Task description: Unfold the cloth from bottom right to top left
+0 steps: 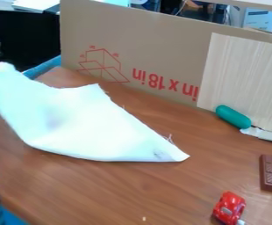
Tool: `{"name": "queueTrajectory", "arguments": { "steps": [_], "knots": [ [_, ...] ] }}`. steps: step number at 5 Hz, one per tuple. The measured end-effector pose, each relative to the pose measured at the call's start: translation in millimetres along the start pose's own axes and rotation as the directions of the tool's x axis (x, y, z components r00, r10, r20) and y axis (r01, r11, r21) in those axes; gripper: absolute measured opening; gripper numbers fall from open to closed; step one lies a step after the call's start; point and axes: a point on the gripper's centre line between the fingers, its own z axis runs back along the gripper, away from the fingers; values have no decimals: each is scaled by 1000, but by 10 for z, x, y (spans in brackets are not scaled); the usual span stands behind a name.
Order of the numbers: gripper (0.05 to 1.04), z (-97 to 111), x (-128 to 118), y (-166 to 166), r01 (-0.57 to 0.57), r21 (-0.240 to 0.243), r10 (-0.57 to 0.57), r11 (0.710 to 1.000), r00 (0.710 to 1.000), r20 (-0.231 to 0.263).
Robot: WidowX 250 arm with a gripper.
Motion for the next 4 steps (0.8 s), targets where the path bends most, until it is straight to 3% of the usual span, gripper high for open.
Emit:
{"name": "queueTrajectory", "arguments": {
  "steps": [1, 2, 3, 4],
  "knots": [
    [218, -81, -37, 169, -43, 67, 47, 997, 998, -50],
    [474, -66, -75, 229, -80, 94, 87, 992, 994, -68],
    [808, -48, -113, 233, -115, 99, 125, 988, 988, -92],
    [993, 71, -57, 225, -128, 73, 134, 989, 987, -90]
  ]
}}
